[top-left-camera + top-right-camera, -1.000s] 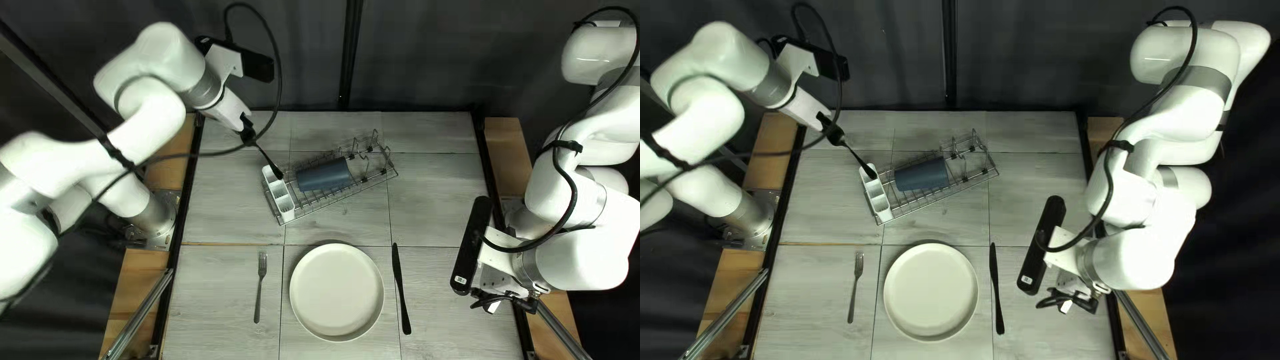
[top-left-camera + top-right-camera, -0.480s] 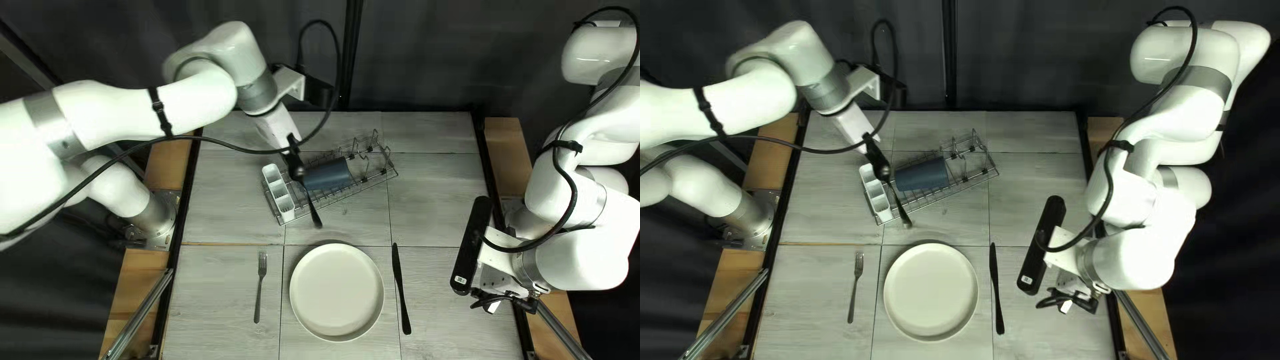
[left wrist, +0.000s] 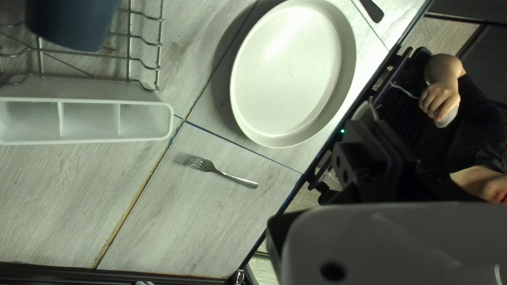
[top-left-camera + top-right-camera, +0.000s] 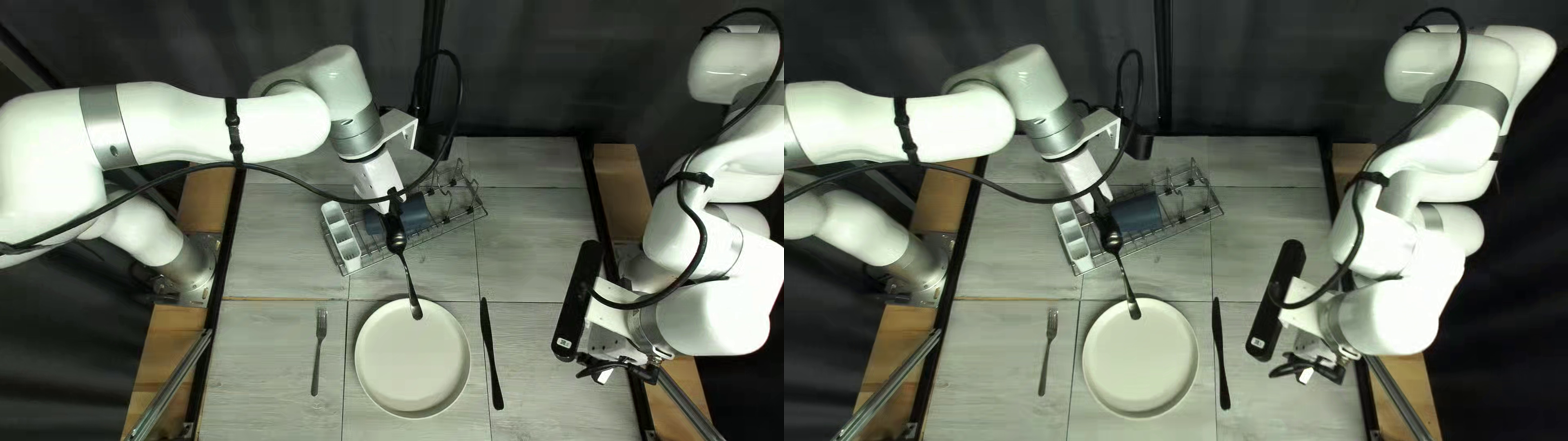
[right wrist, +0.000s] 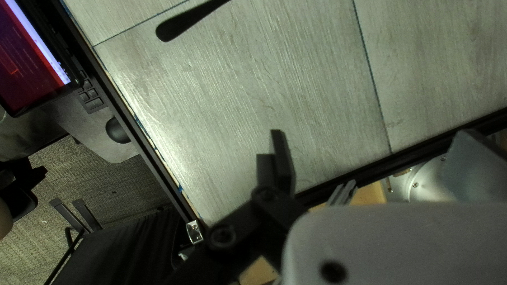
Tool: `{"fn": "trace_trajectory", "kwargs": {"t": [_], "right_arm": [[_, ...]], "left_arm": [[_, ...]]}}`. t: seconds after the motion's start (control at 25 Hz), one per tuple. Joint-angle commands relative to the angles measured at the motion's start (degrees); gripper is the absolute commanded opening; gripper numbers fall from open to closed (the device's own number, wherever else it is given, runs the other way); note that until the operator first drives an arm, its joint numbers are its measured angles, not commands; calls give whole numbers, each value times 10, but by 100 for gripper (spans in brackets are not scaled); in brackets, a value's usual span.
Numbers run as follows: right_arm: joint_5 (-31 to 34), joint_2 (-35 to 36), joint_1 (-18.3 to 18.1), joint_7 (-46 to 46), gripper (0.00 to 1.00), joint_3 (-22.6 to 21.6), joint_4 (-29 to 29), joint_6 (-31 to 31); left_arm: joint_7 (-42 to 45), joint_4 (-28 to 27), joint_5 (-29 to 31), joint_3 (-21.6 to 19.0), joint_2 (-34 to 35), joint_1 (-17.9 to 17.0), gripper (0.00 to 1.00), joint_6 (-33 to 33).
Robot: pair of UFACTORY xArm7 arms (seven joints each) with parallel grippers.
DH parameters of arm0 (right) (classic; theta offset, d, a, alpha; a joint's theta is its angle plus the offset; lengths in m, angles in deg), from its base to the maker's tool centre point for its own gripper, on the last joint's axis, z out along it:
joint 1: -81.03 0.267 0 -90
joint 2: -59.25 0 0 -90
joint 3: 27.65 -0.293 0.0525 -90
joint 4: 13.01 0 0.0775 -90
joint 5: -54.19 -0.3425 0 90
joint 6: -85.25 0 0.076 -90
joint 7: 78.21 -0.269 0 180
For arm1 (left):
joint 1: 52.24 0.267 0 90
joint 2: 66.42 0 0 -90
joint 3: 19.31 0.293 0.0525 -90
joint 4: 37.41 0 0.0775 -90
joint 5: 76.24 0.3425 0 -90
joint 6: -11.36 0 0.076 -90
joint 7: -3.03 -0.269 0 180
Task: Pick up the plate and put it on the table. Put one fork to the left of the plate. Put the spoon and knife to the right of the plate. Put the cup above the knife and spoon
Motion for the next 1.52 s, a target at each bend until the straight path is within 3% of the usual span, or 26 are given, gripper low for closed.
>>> {"fn": "trace_trajectory", "kwargs": {"t": [0.04, 0.12, 0.28, 0.96, 1.2, 1.52], "right_arm": [[0, 0, 0, 0, 100, 0, 0, 0], [0, 0, 0, 0, 100, 0, 0, 0], [0, 0, 0, 0, 100, 0, 0, 0], [0, 0, 0, 0, 100, 0, 0, 0], [27, -8, -10, -27, 100, 5, -14, 39], [40, -57, -15, -37, 100, 32, 24, 47]], "left_arm": [[7, 28, -52, 1, 4, -6, 0, 40], [26, 59, -114, -4, 24, -20, 0, 91], [63, 91, -173, -22, 49, -34, 0, 146], [65, 92, -175, -24, 49, -34, 0, 149], [65, 92, -175, -24, 49, -34, 0, 149], [65, 92, -175, -24, 49, -34, 0, 149]]}}
